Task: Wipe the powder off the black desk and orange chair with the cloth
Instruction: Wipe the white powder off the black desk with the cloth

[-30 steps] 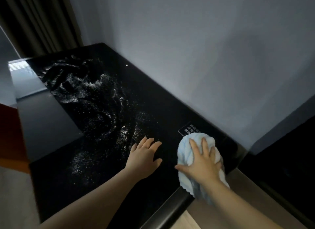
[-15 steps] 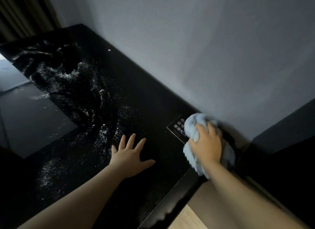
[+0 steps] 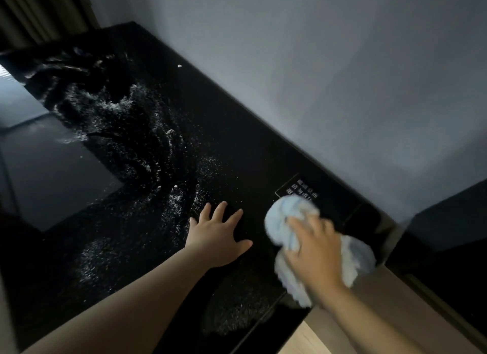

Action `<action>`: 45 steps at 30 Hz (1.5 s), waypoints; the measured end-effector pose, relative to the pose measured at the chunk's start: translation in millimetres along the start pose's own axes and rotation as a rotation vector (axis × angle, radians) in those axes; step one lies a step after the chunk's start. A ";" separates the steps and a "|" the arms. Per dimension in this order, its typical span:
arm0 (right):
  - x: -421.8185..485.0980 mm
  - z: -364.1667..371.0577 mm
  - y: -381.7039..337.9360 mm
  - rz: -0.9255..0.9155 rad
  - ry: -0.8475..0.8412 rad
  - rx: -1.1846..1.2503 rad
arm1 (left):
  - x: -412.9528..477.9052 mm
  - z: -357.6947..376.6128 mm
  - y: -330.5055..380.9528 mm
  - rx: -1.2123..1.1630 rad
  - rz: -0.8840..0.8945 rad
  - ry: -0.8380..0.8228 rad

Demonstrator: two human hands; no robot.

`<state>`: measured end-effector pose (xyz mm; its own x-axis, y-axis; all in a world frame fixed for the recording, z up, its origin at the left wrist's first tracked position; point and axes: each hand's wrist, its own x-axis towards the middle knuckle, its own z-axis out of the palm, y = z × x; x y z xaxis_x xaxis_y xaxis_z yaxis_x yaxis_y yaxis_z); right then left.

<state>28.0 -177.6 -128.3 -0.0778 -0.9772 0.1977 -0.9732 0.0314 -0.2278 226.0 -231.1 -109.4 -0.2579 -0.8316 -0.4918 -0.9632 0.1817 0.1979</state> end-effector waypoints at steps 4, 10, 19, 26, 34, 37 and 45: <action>27.5 -2.4 28.7 -0.098 -0.065 -0.032 | 0.5 -7.1 -0.1 0.013 0.013 -0.037; 107.5 0.7 49.4 0.420 0.017 -0.016 | -2.0 -9.7 -2.5 0.051 0.030 -0.047; 58.7 0.9 34.7 -0.012 -0.054 -0.015 | -3.7 -5.4 -4.1 0.108 0.048 0.030; 82.7 -2.3 14.1 0.131 -0.163 0.027 | -6.9 -1.9 -5.5 0.107 0.057 0.029; 57.6 -4.9 26.5 -0.117 -0.179 0.022 | -13.6 -0.3 -17.4 0.148 0.122 0.019; 114.5 -2.3 35.3 0.275 -0.105 0.050 | -15.2 0.1 -20.3 0.117 0.136 0.011; 3.6 0.8 18.4 -0.211 -0.093 0.024 | -13.3 -0.3 -18.4 0.166 0.146 0.001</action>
<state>10.0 -180.7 -132.5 0.1484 -0.9766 0.1554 -0.9602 -0.1799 -0.2137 247.1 -223.5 -106.3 -0.3953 -0.7906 -0.4676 -0.9149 0.3840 0.1242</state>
